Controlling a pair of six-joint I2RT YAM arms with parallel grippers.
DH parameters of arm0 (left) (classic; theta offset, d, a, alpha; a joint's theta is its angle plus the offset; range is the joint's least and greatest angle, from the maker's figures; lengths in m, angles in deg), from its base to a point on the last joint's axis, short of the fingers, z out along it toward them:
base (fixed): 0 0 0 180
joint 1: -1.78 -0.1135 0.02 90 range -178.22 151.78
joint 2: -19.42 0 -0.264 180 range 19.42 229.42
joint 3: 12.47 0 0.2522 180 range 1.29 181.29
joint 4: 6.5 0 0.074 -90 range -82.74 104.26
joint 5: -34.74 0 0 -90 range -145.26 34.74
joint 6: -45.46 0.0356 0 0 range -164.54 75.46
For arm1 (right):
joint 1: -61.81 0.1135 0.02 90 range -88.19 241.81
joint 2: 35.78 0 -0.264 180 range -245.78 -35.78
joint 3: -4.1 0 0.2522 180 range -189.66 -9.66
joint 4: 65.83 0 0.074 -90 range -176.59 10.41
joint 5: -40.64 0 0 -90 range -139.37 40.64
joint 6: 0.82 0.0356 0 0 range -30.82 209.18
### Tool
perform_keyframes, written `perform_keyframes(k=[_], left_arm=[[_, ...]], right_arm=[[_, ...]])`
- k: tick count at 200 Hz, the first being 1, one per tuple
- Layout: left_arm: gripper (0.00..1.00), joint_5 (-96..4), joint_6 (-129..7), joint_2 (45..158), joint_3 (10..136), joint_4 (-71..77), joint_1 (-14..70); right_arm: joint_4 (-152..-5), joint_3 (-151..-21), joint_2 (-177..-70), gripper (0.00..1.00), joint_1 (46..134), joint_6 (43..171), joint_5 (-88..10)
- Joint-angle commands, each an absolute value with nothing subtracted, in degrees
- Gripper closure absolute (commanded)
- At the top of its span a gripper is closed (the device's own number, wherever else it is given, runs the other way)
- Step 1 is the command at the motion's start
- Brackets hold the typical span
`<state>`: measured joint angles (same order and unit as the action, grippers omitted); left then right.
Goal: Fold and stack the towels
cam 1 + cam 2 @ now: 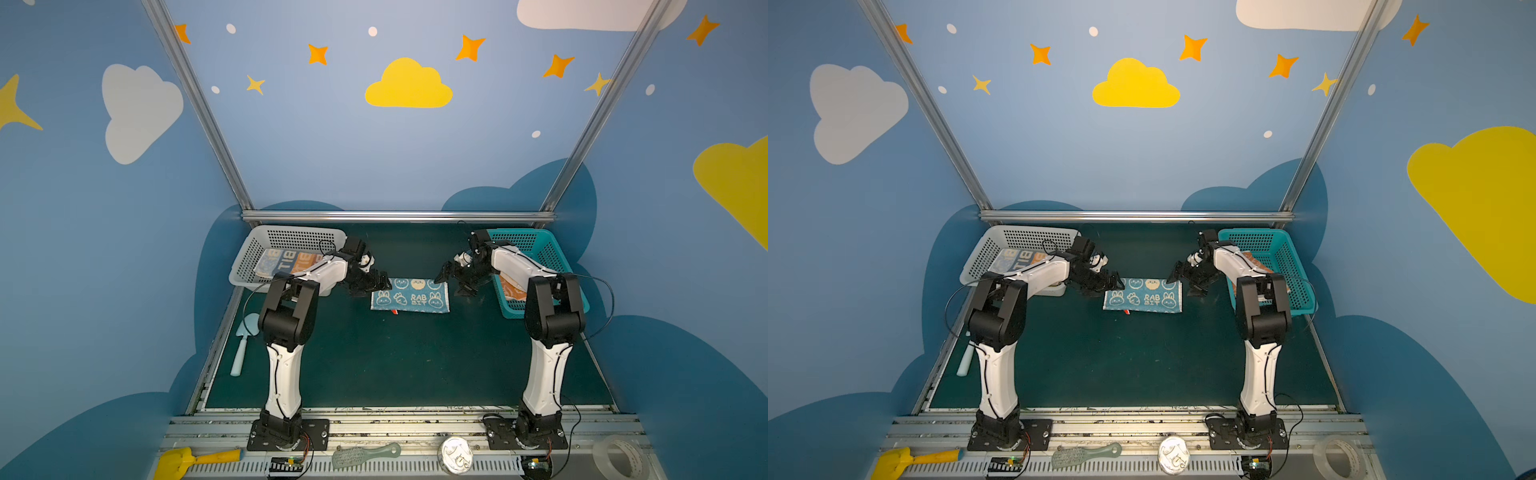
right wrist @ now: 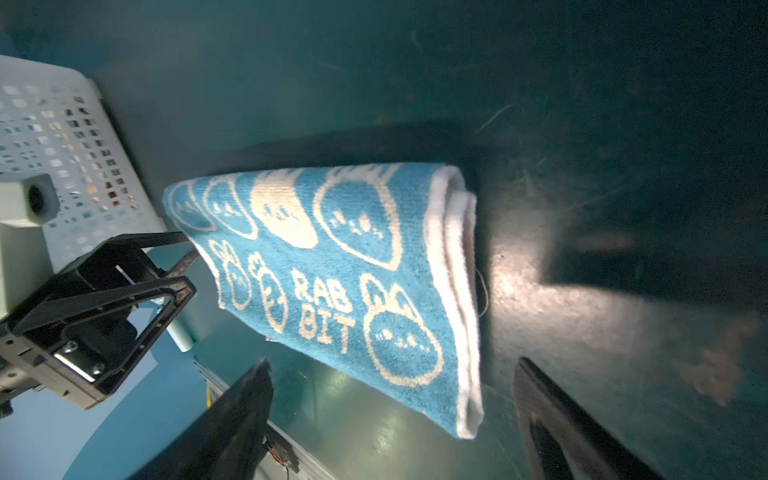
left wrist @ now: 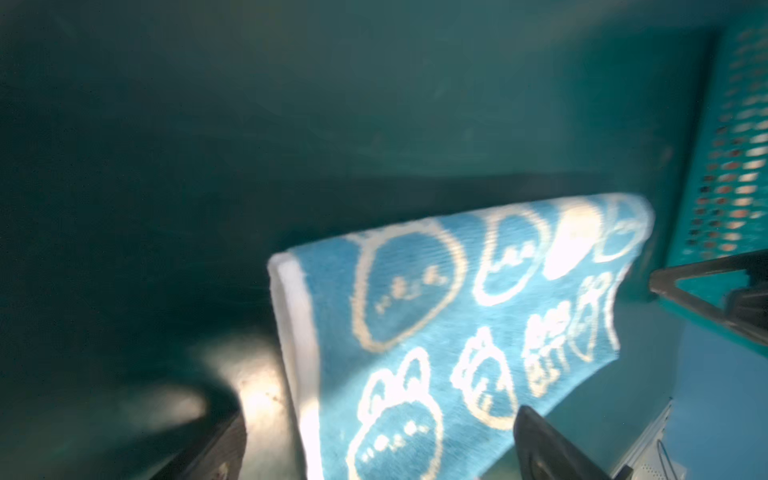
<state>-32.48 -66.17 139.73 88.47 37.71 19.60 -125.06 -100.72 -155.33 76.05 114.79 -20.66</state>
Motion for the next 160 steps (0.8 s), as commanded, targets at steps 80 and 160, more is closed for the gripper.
perform_keyframes(k=[80, 160], left_arm=[[0.04, -31.0, -60.8, 145.0, 91.7, 45.3, 21.4], [0.68, -41.5, -57.3, 145.0, 92.3, 48.1, 24.0]], right_arm=[[-121.5, -101.4, -161.5, 0.11, 80.9, 120.1, -18.8], [-120.6, -102.3, -162.1, 0.11, 83.0, 121.7, -17.7]])
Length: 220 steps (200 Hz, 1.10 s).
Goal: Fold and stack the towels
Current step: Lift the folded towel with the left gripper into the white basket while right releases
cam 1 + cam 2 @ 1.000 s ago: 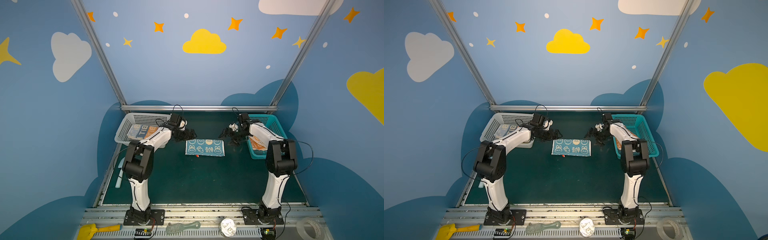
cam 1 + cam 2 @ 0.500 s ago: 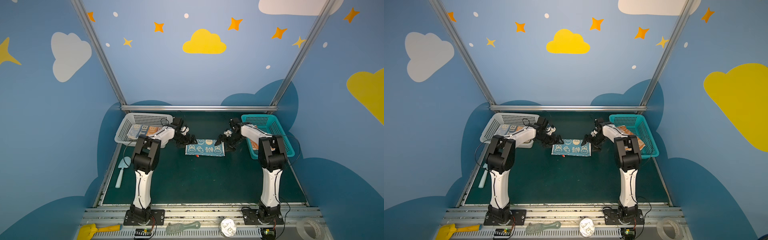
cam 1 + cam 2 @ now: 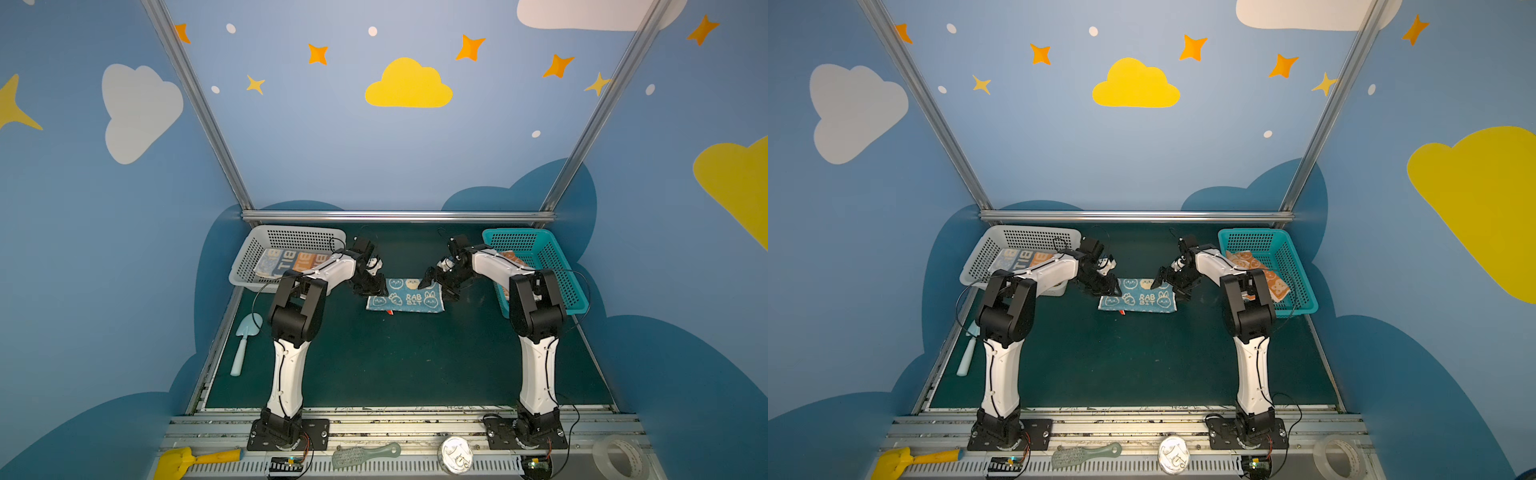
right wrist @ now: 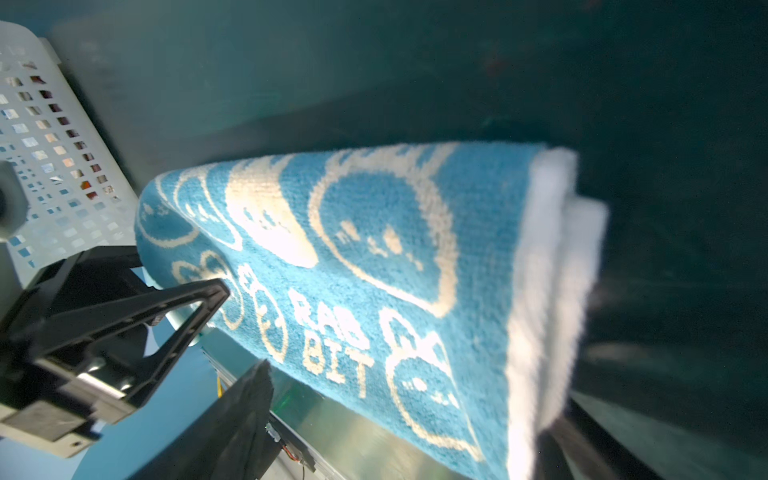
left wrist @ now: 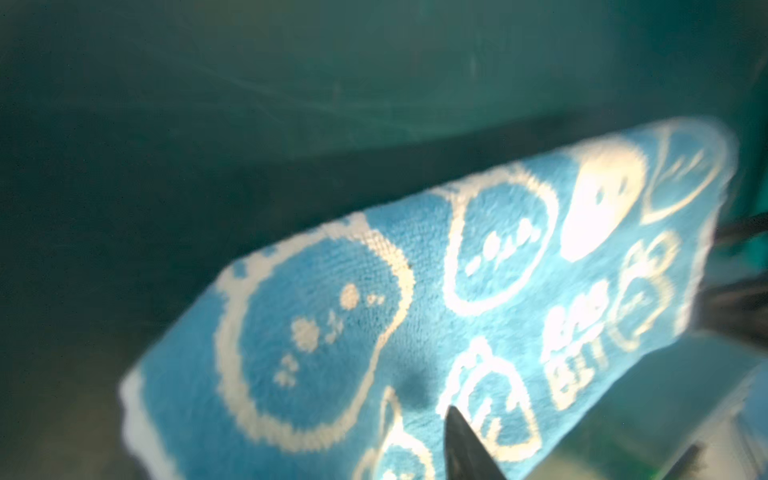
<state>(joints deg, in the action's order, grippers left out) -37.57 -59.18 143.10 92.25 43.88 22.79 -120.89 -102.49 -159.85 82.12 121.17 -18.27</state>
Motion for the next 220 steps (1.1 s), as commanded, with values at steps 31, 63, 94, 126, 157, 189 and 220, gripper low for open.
perform_keyframes(k=[31, 63, 94, 126, 157, 189, 220], left_arm=[[0.97, -44.8, -55.8, 145.6, 95.4, 51.0, 24.5], [0.97, -50.0, -52.4, 143.5, 101.2, 58.1, 24.4], [0.97, -59.9, -46.1, 143.7, 112.7, 70.1, 24.4], [0.97, -70.7, -40.5, 142.4, 121.7, 77.1, 23.7], [0.97, -75.7, -37.2, 139.3, 122.6, 75.7, 20.1], [0.97, -77.4, -31.6, 135.8, 118.1, 70.8, 14.9], [0.97, -76.2, -24.8, 132.1, 109.2, 62.0, 9.2]], right_arm=[[-121.0, -102.1, -161.3, 0.11, 83.1, 121.5, -17.4], [-122.3, -103.2, -158.9, 0.11, 83.3, 119.8, -17.2], [-123.9, -106.1, -157.0, 0.11, 84.6, 117.7, -17.6], [-128.1, -113.5, -157.3, 0.11, 87.5, 115.6, -19.7], [-131.5, -121.9, -158.4, 0.11, 90.4, 113.4, -21.2], [-133.9, -129.8, -159.2, 0.11, 93.1, 110.9, -23.7], [-131.0, -132.0, -159.4, 0.11, 95.0, 108.5, -23.5]])
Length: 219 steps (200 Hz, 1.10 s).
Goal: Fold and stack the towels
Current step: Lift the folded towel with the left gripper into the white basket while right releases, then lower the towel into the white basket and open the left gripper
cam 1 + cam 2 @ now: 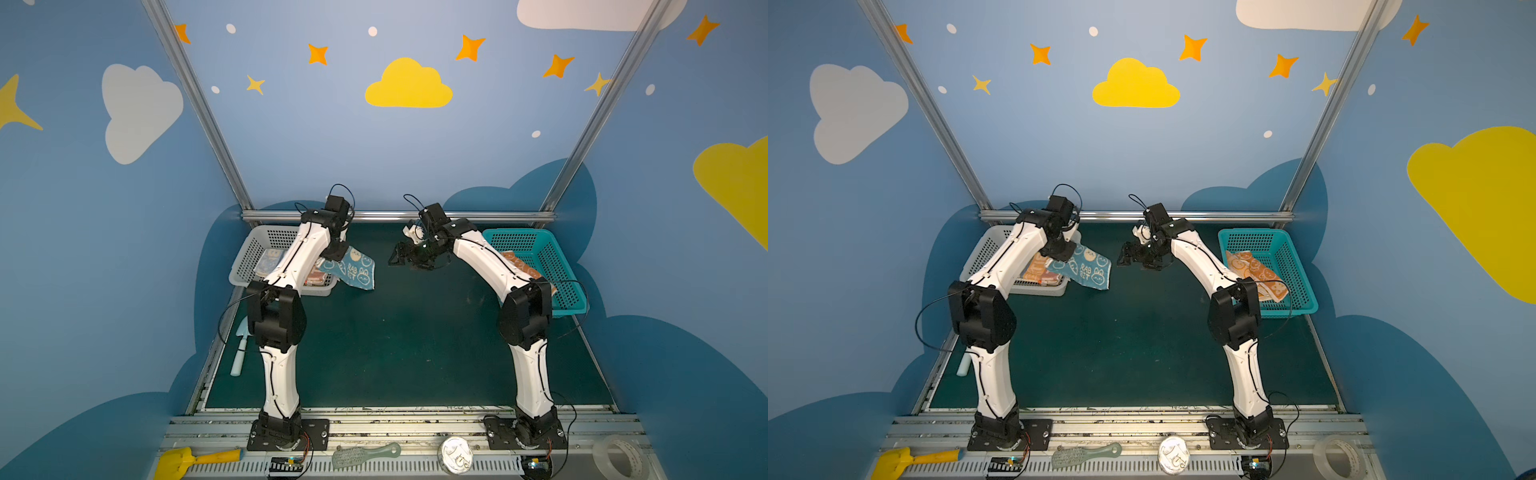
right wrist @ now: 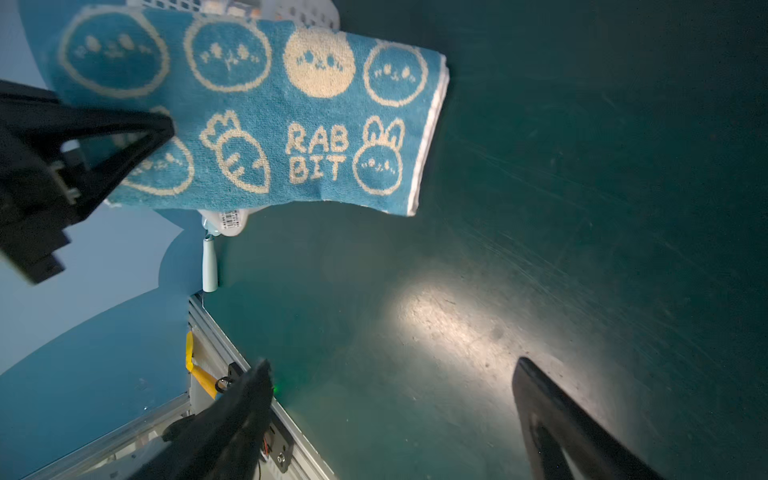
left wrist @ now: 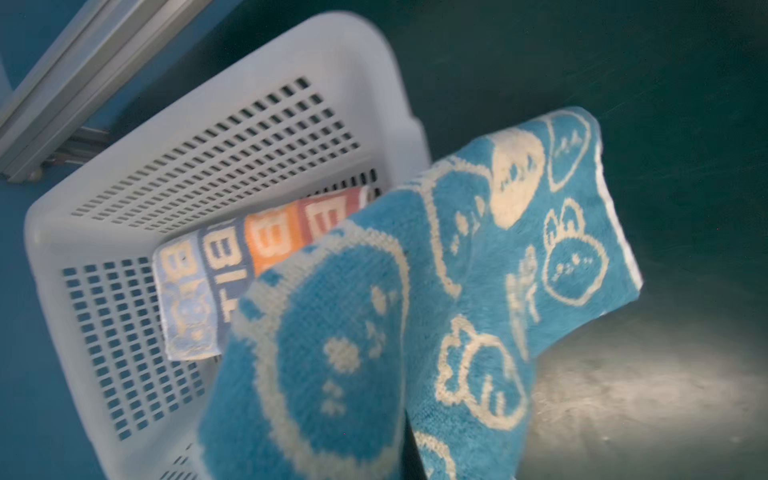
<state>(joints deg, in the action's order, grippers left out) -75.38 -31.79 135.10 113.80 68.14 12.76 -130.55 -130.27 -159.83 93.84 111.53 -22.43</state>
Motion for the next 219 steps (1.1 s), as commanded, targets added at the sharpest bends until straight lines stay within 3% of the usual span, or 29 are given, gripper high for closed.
perform_keyframes(k=[1, 52, 79, 219], left_arm=[[0.97, -76.0, -24.6, 132.0, 109.0, 61.8, 9.0], [0.97, -72.6, -15.8, 131.1, 101.0, 51.1, 0.4], [0.97, -71.2, -15.9, 133.9, 103.6, 49.6, -2.8], [0.97, -71.9, -12.7, 144.0, 111.4, 51.1, -6.7]], right_arm=[[-131.0, -132.1, -159.4, 0.11, 95.0, 108.5, -23.5], [-131.9, -137.9, -163.2, 0.11, 97.9, 106.4, -24.6], [-133.6, -141.8, -164.9, 0.11, 99.7, 104.8, -25.8], [-129.4, -142.3, -168.8, 0.09, 100.6, 105.3, -25.9]])
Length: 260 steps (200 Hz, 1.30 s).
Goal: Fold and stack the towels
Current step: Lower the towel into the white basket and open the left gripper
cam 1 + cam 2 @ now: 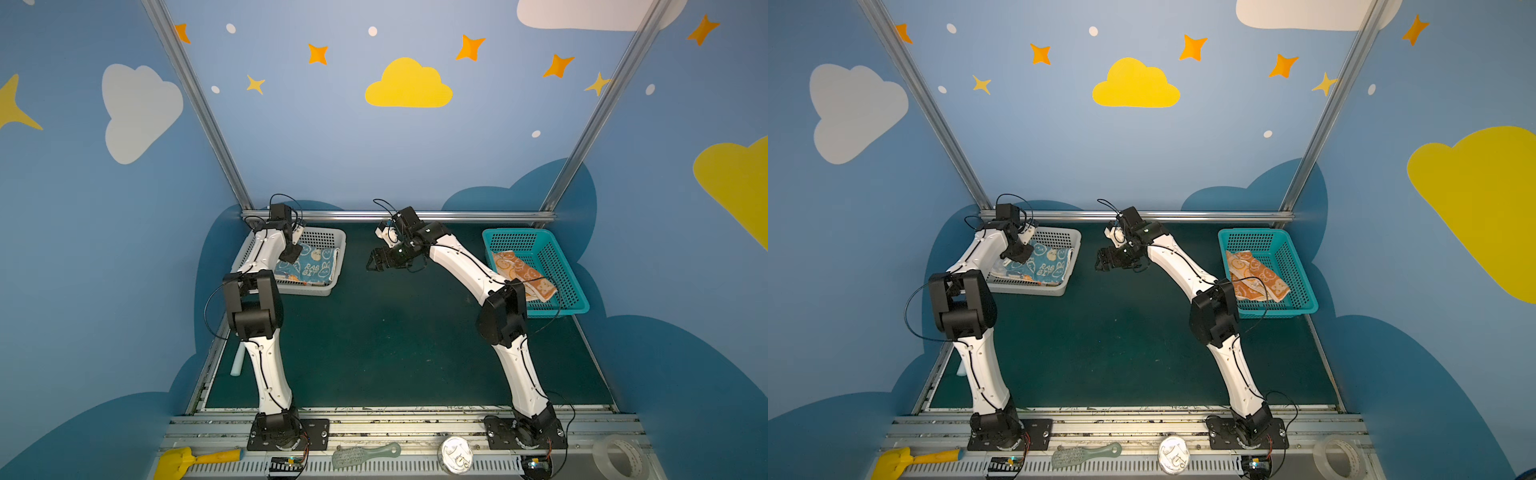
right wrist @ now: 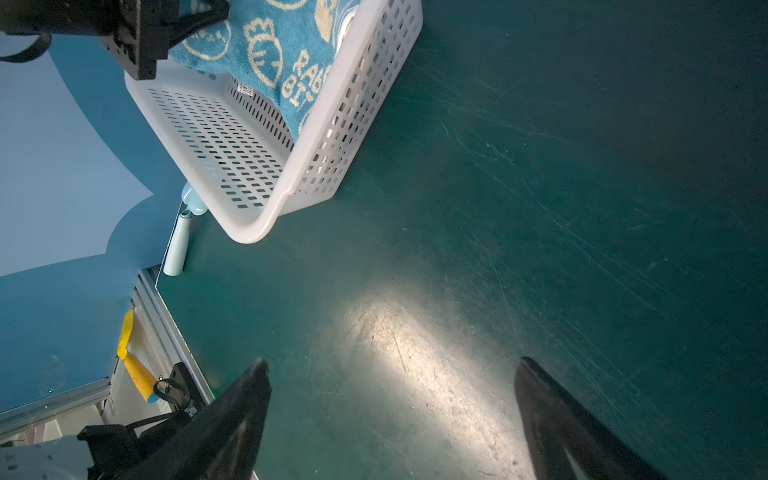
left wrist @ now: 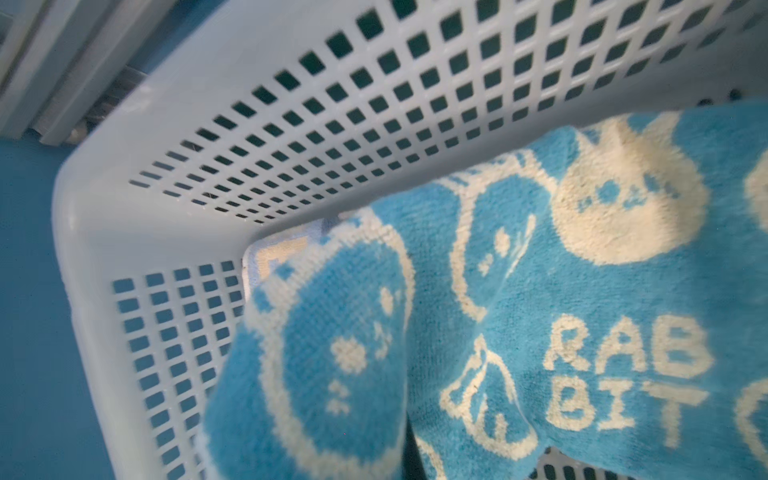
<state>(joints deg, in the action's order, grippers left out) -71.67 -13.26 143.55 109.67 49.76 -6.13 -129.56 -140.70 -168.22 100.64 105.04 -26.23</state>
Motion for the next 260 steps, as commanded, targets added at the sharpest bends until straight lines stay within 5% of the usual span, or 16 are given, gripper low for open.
perform_keyframes(k=[1, 222, 250, 260], left_arm=[[0.97, -71.9, -12.7, 144.0, 111.4, 51.1, -6.7], [0.97, -73.6, -12.4, 148.5, 114.5, 51.0, -9.9], [0.63, -77.8, -13.5, 148.2, 114.1, 49.4, -9.7], [0.43, -80.3, -13.6, 147.3, 113.6, 48.3, -9.7]], right_arm=[[-129.4, -142.3, -168.8, 0.09, 100.6, 105.3, -25.9], [-127.6, -143.4, -171.0, 0.09, 100.3, 105.8, -23.4], [-128.6, -143.3, -170.1, 0.09, 100.0, 105.4, -24.0], [-129.2, -143.3, -169.5, 0.09, 99.9, 105.6, -24.4]])
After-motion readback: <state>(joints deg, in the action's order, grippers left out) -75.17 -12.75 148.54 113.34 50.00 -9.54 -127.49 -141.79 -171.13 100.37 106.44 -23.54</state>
